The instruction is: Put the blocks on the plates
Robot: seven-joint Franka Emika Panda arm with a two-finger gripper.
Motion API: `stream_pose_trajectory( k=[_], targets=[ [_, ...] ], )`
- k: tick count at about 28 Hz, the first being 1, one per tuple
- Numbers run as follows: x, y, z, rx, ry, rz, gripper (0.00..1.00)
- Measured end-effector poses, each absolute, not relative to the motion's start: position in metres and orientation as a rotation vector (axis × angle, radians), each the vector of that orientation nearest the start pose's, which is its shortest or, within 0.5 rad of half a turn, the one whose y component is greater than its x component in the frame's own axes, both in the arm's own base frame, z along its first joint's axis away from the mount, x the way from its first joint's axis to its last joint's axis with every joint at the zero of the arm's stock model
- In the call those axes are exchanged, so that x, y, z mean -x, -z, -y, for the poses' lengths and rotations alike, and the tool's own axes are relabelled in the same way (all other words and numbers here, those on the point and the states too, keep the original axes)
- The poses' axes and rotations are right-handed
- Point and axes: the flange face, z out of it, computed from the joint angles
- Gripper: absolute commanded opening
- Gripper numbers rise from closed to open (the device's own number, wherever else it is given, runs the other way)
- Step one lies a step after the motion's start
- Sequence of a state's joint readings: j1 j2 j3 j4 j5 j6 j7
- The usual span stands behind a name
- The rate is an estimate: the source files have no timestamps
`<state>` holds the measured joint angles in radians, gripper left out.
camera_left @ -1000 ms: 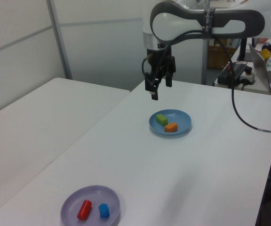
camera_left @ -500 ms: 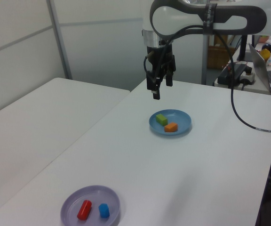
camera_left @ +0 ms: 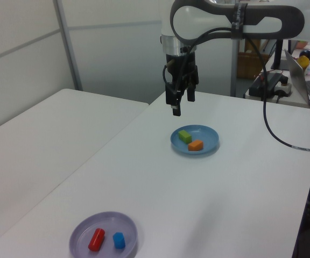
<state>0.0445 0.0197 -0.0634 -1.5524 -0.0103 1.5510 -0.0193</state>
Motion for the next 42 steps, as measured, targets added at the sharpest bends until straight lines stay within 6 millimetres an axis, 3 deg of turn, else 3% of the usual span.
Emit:
stream_pose_trajectory(
  k=[19,42],
  targets=[
    [-0.571,-0.621,0.01,3.152,0.087,-0.047,1.0],
    [-0.572,-0.621,0.011,3.161,0.088,-0.047,1.0]
  ],
)
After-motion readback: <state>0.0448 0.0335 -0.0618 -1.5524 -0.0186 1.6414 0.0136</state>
